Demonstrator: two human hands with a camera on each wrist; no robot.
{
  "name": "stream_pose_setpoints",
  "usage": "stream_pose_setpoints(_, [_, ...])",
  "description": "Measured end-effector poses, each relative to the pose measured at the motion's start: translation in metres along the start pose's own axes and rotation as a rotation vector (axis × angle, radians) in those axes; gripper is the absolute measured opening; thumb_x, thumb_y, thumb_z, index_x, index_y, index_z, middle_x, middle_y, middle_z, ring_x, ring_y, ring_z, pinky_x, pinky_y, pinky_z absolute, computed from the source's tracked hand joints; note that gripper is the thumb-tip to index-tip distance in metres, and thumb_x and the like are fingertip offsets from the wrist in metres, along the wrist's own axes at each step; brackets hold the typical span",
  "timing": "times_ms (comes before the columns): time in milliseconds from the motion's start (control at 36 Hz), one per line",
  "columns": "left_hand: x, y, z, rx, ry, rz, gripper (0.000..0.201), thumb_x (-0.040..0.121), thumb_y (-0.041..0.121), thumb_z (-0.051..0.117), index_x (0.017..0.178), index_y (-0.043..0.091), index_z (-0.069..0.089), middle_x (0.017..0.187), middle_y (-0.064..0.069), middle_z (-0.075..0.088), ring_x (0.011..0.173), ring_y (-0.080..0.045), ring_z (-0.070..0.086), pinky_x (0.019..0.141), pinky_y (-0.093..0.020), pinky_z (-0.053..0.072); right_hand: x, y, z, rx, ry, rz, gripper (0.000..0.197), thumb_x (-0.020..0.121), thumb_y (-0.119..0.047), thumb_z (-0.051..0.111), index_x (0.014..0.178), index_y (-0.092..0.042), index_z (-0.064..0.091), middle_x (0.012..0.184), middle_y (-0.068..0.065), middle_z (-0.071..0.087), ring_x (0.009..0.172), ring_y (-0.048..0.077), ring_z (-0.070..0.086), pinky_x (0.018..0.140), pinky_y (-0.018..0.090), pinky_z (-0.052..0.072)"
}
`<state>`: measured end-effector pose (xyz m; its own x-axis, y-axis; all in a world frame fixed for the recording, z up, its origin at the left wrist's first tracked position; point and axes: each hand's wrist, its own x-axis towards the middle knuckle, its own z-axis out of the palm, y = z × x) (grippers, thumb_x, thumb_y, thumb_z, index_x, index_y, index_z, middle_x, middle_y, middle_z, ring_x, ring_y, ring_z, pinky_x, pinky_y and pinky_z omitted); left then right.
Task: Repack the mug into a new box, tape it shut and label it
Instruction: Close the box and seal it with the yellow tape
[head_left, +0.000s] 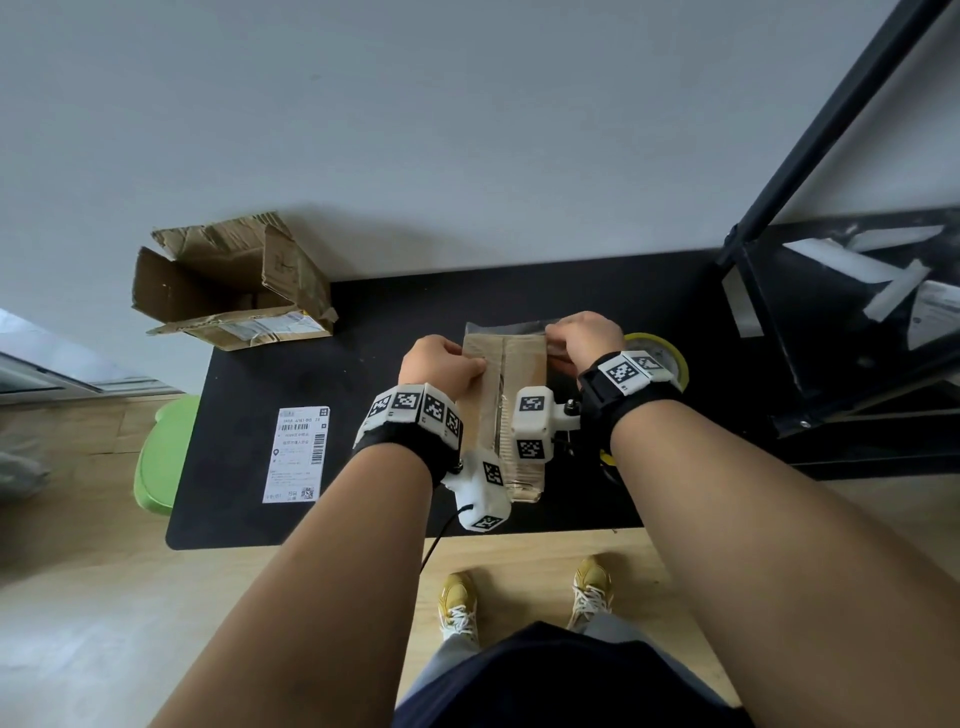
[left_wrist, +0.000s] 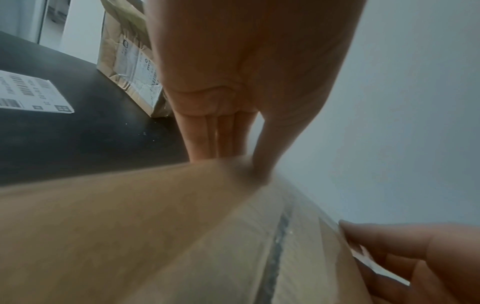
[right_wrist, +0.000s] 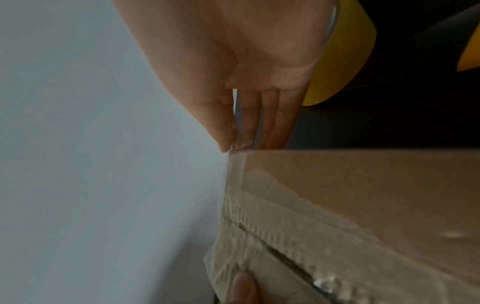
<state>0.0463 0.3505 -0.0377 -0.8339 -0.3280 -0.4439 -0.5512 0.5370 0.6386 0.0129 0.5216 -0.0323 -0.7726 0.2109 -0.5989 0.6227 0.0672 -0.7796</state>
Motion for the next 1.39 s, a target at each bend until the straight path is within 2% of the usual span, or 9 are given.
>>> stream_pose_setpoints(139, [-0.002,0.002,0.000,0.000,0.007,0.002,0.025,0.078,0.031,0.075,0.097,0.018,0.066,0.093,0.002,0.069,0.085,-0.013,0.064,0.073,-0.029,0.052,-0.007,0.005,0.000,0.101,0.007,-0.005,0.019,0.087,0.004,0.062,0.076,-0.011,0.057,0.076,0.010,0.065,0.061,0.017,0.064,0.071,0.037,0.059])
stream_pose_setpoints(306, [-0.007,0.002,0.000,0.000,0.040,0.011,0.031,0.079,0.031,0.073,0.105,0.017,0.062,0.098,0.002,0.065,0.087,-0.013,0.060,0.069,-0.027,0.046,-0.006,-0.003,-0.002,0.152,-0.027,0.108,0.021,0.089,0.006,0.058,0.077,-0.011,0.057,0.082,0.011,0.062,0.087,0.029,0.067,0.080,0.039,0.058])
stream_pose_setpoints(389, [-0.009,0.006,0.003,0.021,0.050,0.027,0.029,0.083,0.027,0.070,0.108,0.017,0.059,0.100,0.002,0.064,0.083,-0.012,0.058,0.059,-0.023,0.040,-0.009,-0.004,-0.006,0.156,-0.056,0.110,0.026,0.086,0.012,0.057,0.104,-0.007,0.056,0.109,0.020,0.064,0.101,0.036,0.067,0.074,0.039,0.058])
stream_pose_setpoints(472, [-0.010,0.008,0.003,0.035,0.056,0.028,0.030,0.083,0.025,0.070,0.109,0.015,0.061,0.103,-0.001,0.065,0.088,-0.014,0.060,0.064,-0.025,0.042,-0.012,-0.003,-0.010,0.162,-0.065,0.123,0.037,0.085,0.017,0.055,0.116,-0.004,0.054,0.109,0.023,0.065,0.098,0.035,0.068,0.080,0.041,0.058])
stream_pose_setpoints(611, [-0.011,0.007,0.001,0.032,0.054,0.039,0.027,0.083,0.026,0.072,0.107,0.014,0.065,0.099,0.000,0.068,0.085,-0.013,0.062,0.067,-0.025,0.045,-0.008,0.002,-0.010,0.085,-0.057,0.110,0.024,0.084,0.015,0.059,0.095,-0.006,0.054,0.110,0.023,0.064,0.099,0.037,0.067,0.084,0.045,0.057])
stream_pose_setpoints(972, [-0.009,0.008,0.003,0.069,0.068,0.046,0.020,0.081,0.028,0.073,0.096,0.015,0.069,0.089,0.000,0.070,0.081,-0.014,0.066,0.071,-0.030,0.056,-0.001,0.006,0.001,-0.275,-0.003,0.033,0.015,0.088,0.001,0.058,0.102,0.006,0.064,0.103,0.022,0.068,0.107,0.041,0.063,0.092,0.054,0.051])
stream_pose_setpoints(1083, [-0.011,0.007,0.002,0.058,0.075,0.053,0.020,0.081,0.028,0.074,0.096,0.015,0.069,0.089,0.001,0.069,0.081,-0.014,0.065,0.071,-0.029,0.054,0.006,0.010,0.001,-0.328,0.001,0.021,0.024,0.085,-0.007,0.064,0.107,0.000,0.061,0.097,0.016,0.068,0.099,0.036,0.066,0.089,0.049,0.055])
stream_pose_setpoints(1222, [-0.015,0.007,0.000,0.057,0.071,0.075,0.015,0.083,0.026,0.072,0.092,0.015,0.070,0.086,0.001,0.070,0.080,-0.013,0.066,0.070,-0.029,0.054,0.006,0.004,-0.003,-0.320,0.057,-0.064,0.007,0.078,-0.009,0.066,0.081,-0.008,0.072,0.082,0.012,0.072,0.080,0.031,0.070,0.078,0.046,0.060])
stream_pose_setpoints(1389, [-0.017,0.006,-0.001,0.046,0.050,0.076,0.014,0.084,0.028,0.071,0.091,0.016,0.073,0.085,0.000,0.071,0.080,-0.015,0.067,0.077,-0.034,0.057,-0.015,-0.002,-0.007,-0.151,-0.056,-0.029,0.005,0.081,-0.002,0.067,0.079,-0.002,0.071,0.088,0.016,0.073,0.085,0.028,0.072,0.081,0.039,0.060])
